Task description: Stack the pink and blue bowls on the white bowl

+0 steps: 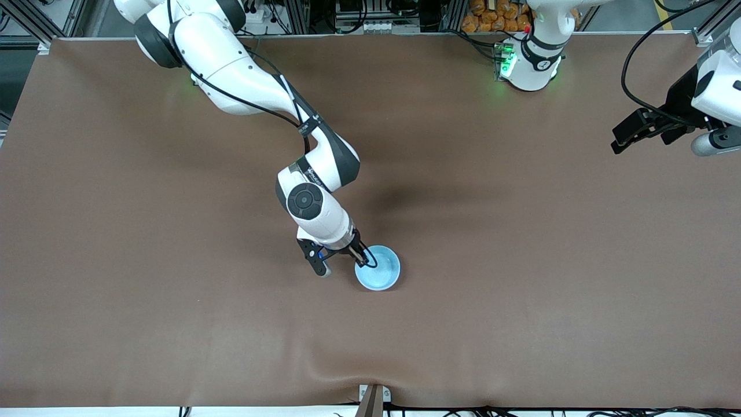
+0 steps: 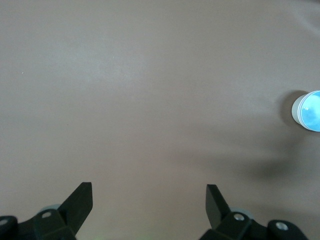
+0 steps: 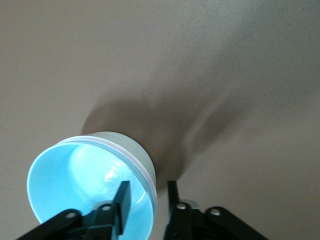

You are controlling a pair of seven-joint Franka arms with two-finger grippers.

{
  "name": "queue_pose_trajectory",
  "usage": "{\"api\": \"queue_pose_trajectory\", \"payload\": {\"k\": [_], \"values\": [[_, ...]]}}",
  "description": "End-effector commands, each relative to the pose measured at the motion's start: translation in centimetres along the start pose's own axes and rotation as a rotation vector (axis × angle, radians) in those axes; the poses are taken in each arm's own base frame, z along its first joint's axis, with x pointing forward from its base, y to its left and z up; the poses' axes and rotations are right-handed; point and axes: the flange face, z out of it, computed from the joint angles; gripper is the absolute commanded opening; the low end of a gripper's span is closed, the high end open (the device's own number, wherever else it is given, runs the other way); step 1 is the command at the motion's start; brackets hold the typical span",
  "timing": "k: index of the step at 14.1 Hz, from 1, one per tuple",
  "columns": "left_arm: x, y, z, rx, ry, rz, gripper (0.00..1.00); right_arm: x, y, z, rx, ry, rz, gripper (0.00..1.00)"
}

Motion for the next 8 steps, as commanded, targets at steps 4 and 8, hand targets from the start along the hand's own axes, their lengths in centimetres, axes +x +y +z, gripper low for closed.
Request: {"api": "queue_pose_trajectory", "payload": {"k": [4,8], "values": [[-0.8,0.2,-0.8,-0.002,0.012,0.003,1.0,3.5,-1.9,-6.3,0.03,0.025,-0.046,1.0],[-0.9,0.7,-0.9,-0.003,0.016,0.012,1.0,11.3,-0.5,-13.1,-0.059,0.011,-0.184,1.0]]}}
